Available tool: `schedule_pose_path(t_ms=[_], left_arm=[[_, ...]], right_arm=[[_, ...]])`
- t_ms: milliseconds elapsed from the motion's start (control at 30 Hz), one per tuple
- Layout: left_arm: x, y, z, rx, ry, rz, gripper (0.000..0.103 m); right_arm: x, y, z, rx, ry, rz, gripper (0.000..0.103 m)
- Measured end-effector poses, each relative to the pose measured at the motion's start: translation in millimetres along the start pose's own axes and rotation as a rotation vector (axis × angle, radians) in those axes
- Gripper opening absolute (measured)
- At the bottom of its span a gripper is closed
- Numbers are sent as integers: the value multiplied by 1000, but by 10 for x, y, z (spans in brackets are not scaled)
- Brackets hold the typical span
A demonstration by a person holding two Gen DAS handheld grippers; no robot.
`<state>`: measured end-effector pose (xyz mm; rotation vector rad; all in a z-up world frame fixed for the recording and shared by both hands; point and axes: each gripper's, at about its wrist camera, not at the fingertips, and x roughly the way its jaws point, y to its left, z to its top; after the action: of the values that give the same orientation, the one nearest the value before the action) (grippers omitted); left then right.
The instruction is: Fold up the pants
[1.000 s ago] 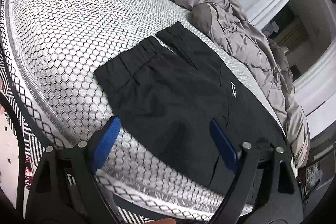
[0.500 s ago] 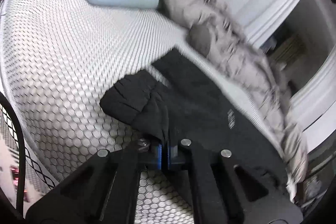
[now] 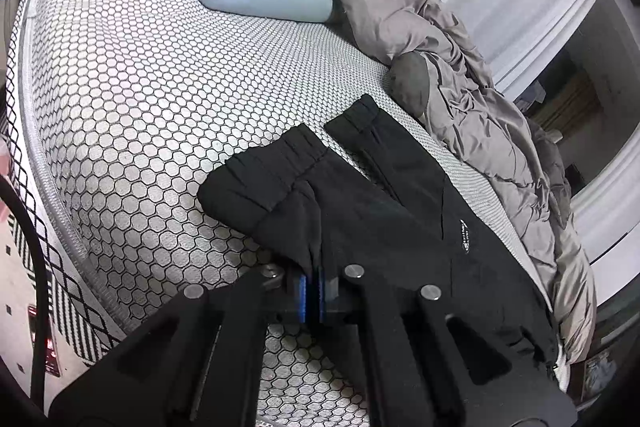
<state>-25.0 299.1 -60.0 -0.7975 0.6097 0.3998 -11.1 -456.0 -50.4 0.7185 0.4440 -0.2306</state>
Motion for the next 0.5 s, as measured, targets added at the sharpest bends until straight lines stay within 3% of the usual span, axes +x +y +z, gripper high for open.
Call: schedule_pose_path(t_ms=[33, 133, 167, 267, 367, 433, 500], left_arm=[[-3, 9, -4, -2, 1, -3, 1], [-22, 26, -12, 4, 0, -5, 1], [-28, 28, -14, 4, -1, -10, 1], [-70, 53, -16, 4, -3, -20, 1], [-125, 96, -21, 10, -1, -23, 1], [-134, 119, -23, 10, 8, -19, 1], [-92, 112, -13, 21, 31, 4, 2]], right_arm=[[69, -37, 27, 16, 32, 24, 75], [347, -99, 63, 82, 138, 89, 65], [405, -102, 80, 97, 150, 95, 50], [330, -8, 150, 73, 105, 153, 25], [53, 202, 146, -80, 14, 77, 24], [88, 123, 106, -64, 48, 30, 28], [301, -25, 38, -41, 131, -55, 41]])
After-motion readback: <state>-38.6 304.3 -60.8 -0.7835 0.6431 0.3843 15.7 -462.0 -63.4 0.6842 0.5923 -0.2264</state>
